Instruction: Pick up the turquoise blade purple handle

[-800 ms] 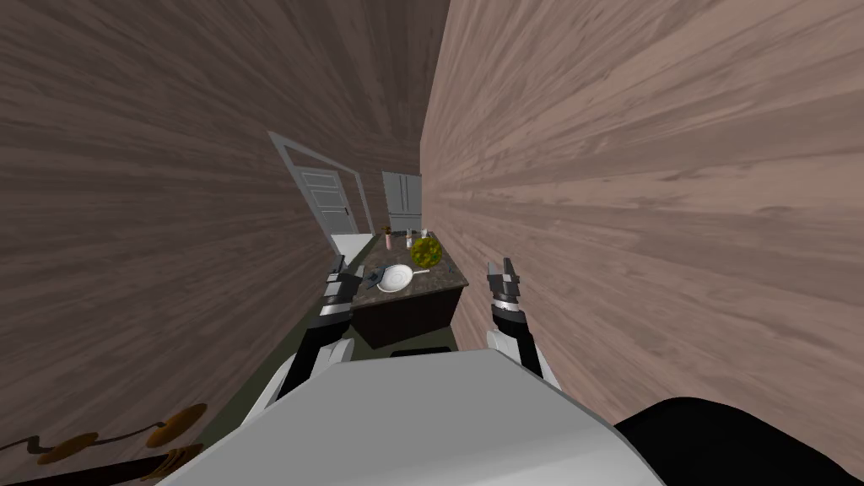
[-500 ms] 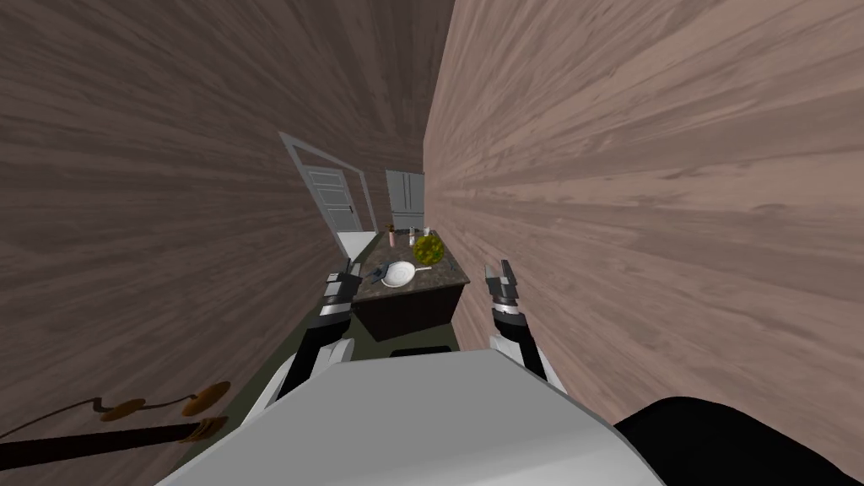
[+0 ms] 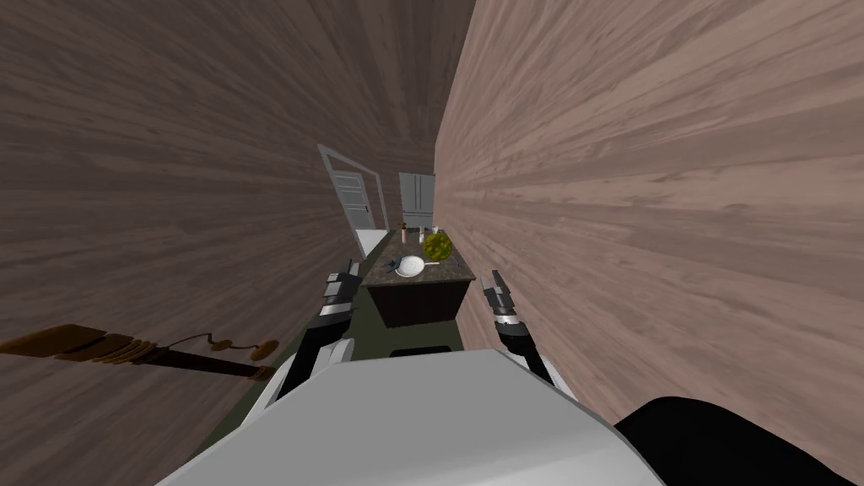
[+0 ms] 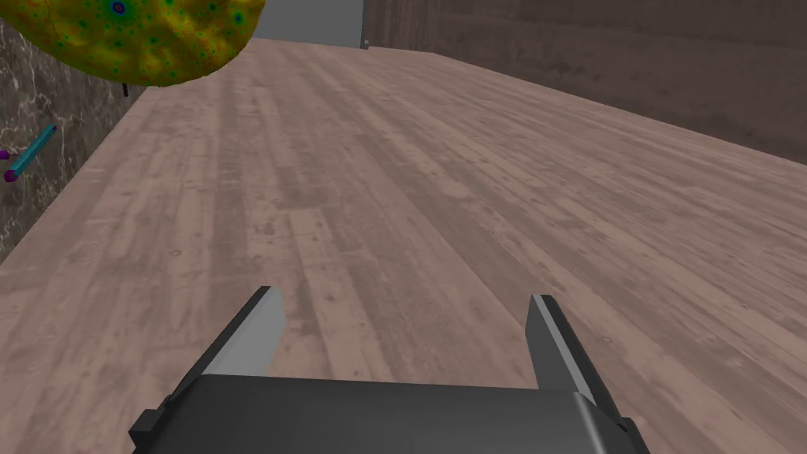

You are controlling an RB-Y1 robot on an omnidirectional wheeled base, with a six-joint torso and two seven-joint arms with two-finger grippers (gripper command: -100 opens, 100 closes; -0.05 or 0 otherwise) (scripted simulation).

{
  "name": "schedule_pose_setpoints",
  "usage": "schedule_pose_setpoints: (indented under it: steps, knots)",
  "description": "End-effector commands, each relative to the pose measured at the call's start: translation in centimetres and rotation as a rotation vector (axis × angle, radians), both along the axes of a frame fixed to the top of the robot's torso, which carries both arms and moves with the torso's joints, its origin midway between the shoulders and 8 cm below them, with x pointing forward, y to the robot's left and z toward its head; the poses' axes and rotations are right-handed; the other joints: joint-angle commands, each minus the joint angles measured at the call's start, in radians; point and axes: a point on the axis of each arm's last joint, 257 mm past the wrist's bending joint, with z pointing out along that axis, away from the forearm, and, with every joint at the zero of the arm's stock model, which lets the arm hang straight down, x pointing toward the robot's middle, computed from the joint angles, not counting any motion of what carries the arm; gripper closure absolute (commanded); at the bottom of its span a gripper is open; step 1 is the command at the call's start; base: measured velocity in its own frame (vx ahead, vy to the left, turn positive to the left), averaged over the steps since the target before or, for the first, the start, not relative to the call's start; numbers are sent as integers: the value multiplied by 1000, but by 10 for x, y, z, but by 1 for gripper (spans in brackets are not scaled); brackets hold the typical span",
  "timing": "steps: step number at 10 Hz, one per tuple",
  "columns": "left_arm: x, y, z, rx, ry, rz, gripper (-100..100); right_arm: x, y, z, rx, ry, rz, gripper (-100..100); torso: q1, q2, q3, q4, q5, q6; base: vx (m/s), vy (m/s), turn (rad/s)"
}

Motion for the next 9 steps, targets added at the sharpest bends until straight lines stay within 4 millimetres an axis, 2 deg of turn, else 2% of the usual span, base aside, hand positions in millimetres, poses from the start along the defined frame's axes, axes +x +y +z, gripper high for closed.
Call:
schedule_pose_setpoints:
  steps: [1,2,5,6,7,8,9]
  knots:
    - [0,0,0,0,0,0,0,1,-4,-31,-20,86,18,-100,0,0,0,0,0,0,-123,34,244]
    - [0,0,0,0,0,0,0,1,-3,-31,-31,89,26,-100,0,0,0,0,0,0,-79,18,60]
    - [0,0,0,0,0,0,0,-13,-11,-96,-74,269,69,-100,-1,-4,-2,-1,0,0,-78,35,278]
    - [0,0,0,0,0,0,0,-13,-10,-97,-91,274,79,-100,0,-3,-2,-1,0,0,-55,23,76]
    - [0,0,0,0,0,0,0,-21,-14,-120,-105,339,94,-100,-1,-4,-2,-1,0,1,-43,19,191]
    - [0,0,0,0,0,0,0,-21,-14,-120,-112,341,98,-100,-2,-5,-3,-1,0,0,-34,6,107]
    - [0,0,0,0,0,0,0,-31,-18,-143,-128,407,113,-100,-3,-6,-3,-1,0,1,-34,19,200]
